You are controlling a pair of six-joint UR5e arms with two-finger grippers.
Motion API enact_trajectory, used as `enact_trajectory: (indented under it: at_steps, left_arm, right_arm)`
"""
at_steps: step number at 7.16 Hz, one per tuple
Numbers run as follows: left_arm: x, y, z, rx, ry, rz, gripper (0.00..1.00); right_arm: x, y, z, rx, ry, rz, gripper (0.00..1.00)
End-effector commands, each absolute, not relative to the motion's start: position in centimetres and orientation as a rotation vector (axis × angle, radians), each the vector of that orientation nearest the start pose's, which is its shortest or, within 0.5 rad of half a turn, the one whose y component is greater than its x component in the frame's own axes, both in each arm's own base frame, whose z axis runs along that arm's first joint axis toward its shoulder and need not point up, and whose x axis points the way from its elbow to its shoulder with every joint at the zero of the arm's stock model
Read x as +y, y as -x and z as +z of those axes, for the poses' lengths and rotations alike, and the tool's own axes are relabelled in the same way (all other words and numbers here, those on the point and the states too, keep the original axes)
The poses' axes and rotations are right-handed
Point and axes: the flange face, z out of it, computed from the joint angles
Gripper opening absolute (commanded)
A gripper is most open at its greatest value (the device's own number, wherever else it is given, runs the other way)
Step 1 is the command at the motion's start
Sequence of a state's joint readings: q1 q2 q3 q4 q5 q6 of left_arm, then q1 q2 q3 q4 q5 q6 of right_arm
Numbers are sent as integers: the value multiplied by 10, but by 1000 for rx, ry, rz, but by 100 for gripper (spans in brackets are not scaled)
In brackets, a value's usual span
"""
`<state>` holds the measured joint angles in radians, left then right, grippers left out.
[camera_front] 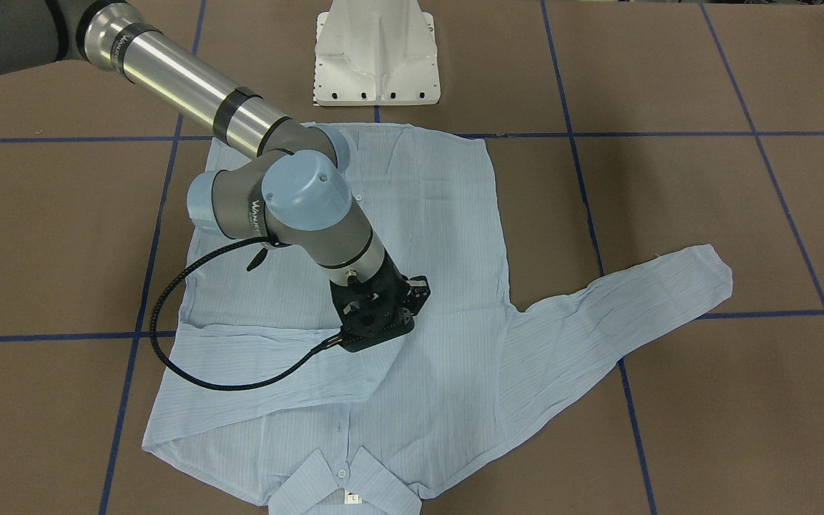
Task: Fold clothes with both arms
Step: 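Lift the sleeve cuff with the right gripper and fold it across the shirt chest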
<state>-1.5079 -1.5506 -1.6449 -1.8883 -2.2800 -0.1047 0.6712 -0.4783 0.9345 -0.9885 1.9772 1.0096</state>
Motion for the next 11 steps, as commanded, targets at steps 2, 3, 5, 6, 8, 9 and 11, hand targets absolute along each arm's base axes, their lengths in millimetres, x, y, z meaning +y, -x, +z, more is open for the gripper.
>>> enact_trajectory:
  at_steps: [2,3,5,6,8,9,11]
  left_arm:
    - [-516,36,598,729,-296,84,100]
    - [-522,35,597,730,-296,80,100]
    - [-530,-25,572,827,-297,-120,100]
    - [-523,-68,570,839,-302,-178,100]
    - [-497,-143,577,864,-255,-224,98]
    - [-485,-182,583,828,-241,-227,96]
    - [-479,-212,608,800,-249,-191,88]
  right_arm:
    - [-584,643,116,-1037,-360,-118,100]
    - [-583,644,116,-1036,-356,-112,100]
    - [-577,622,103,-960,-303,-104,100]
    - [-579,586,98,-910,-232,-86,100]
    - [-594,519,139,-863,-186,-48,100]
    - [-591,483,162,-827,-194,-95,100]
    - [-590,429,197,-842,-179,-116,100]
